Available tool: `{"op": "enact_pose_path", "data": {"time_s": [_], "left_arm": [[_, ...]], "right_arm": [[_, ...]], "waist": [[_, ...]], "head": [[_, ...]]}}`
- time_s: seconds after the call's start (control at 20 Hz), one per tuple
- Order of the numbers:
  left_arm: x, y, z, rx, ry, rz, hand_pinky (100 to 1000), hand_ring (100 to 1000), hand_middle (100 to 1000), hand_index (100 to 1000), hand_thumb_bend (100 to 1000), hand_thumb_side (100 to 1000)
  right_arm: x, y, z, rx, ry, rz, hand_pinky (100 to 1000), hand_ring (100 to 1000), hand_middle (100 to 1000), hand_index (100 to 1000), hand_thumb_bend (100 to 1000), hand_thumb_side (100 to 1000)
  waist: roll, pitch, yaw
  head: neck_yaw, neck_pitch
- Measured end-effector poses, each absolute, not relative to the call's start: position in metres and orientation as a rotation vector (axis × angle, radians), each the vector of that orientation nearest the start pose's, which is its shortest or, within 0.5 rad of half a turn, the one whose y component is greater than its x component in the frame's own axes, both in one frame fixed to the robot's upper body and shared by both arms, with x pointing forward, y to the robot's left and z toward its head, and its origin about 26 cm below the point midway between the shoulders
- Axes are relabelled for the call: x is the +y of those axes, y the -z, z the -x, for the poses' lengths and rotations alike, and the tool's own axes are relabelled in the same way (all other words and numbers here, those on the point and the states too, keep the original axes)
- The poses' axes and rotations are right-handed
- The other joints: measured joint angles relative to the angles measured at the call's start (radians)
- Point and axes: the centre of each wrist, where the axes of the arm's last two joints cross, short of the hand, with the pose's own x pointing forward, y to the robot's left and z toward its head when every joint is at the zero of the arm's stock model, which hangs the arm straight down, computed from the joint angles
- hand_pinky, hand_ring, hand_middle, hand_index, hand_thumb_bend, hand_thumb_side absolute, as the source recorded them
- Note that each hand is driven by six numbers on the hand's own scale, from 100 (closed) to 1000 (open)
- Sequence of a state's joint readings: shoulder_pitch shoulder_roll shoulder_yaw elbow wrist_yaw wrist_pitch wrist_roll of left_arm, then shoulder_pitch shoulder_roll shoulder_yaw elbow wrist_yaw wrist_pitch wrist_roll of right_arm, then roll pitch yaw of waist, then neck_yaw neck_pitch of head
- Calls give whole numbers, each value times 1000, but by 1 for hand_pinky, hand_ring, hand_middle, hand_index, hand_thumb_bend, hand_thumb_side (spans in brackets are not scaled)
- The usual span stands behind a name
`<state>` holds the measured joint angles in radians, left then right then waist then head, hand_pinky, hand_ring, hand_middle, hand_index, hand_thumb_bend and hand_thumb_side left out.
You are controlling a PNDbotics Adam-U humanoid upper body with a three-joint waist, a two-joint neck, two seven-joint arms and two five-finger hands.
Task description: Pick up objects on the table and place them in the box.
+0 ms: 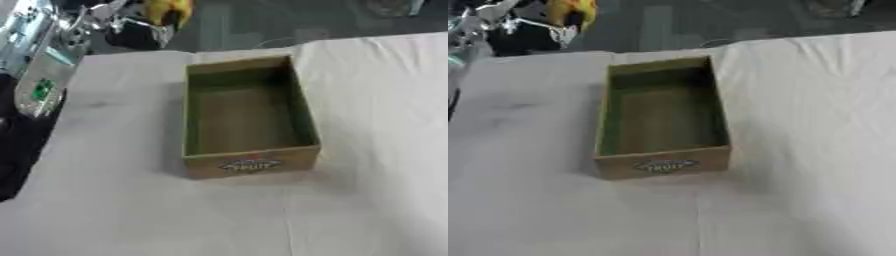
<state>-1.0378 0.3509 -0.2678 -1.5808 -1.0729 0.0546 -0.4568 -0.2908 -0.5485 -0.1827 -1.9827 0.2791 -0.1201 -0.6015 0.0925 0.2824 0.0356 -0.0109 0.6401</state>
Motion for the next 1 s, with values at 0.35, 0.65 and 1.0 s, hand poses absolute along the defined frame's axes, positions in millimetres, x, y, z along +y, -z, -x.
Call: {"op": "enact_pose_path", "data": {"time_s": [0.35, 0.65, 1.0], "left_arm": [[92, -309, -379, 2432, -2052, 1518, 407, 508, 502, 614, 100, 311], [76, -282, -390, 2360, -2206, 1474, 417, 519, 506, 623, 100, 192], [73, -247, -413, 2261, -2406, 1521, 440, 542, 517, 641, 100, 306]], "right_arm": [[-334, -242, -292, 3248, -99, -1379, 757, 757, 737, 852, 100, 875], [-333, -243, -292, 3248, -99, -1372, 758, 757, 737, 852, 100, 869], [-332, -244, -293, 3245, -101, -1363, 757, 756, 737, 851, 100, 875]], "waist": [[6, 2, -5], [8, 10, -11], [8, 17, -18]], "head": [[1, 0], [5, 0], [9, 0]]}}
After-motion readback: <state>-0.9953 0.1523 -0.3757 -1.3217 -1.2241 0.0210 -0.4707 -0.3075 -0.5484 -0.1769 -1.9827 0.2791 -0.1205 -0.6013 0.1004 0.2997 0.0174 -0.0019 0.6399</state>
